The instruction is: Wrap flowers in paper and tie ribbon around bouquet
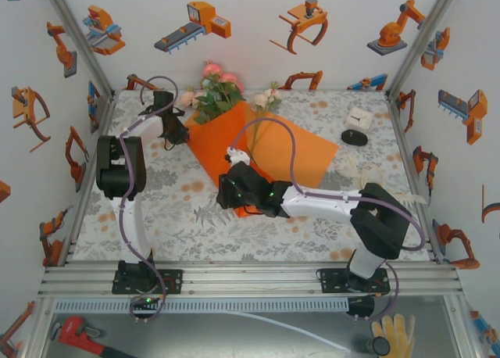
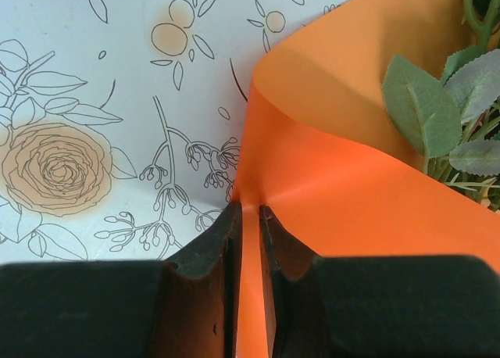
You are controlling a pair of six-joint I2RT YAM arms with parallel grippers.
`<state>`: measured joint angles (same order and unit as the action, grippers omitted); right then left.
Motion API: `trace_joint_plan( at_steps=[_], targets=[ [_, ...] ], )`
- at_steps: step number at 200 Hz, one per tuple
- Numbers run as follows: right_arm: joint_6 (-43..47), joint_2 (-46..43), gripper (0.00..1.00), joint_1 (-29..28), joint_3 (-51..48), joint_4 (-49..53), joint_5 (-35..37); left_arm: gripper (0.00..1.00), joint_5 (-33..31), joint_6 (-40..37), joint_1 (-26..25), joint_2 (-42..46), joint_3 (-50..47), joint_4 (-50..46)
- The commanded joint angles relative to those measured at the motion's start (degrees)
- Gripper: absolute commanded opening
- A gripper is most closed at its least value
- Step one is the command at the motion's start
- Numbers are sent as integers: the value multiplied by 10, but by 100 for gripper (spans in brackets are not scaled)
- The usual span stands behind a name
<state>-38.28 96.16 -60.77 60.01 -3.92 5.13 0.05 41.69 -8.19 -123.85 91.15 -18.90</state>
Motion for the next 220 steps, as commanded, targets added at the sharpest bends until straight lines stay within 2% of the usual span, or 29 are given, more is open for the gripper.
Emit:
trace_joint_plan(
  at_steps=[1,25,39,58,116,162,181,203,220],
  targets=[
    [5,50,39,1,56,-24,-62,21,5,1,6,-15,17,-10],
    [1,105,25,7,94,-26,-43,21,7,2,6,-15,16,-9],
    [-20,131,16,33,101,-29,-53,21,6,2,7,-17,16,-9],
    [-38,144,9,67,84,-43,-75,21,11,1,8,-22,20,-10],
    [-21,126,9,104,12,-49,-100,21,15,0,21,-24,21,-9],
    [49,132,10,110,14,6,-56,21,21,-6,24,-24,25,-5],
    [69,91,12,105,49,79,-64,21,24,-9,24,-23,28,-7],
    [69,47,13,86,38,47,-97,21,25,-9,24,-21,29,-7],
    [47,49,13,77,39,26,-126,21,24,-10,24,-19,32,-6]
  ],
)
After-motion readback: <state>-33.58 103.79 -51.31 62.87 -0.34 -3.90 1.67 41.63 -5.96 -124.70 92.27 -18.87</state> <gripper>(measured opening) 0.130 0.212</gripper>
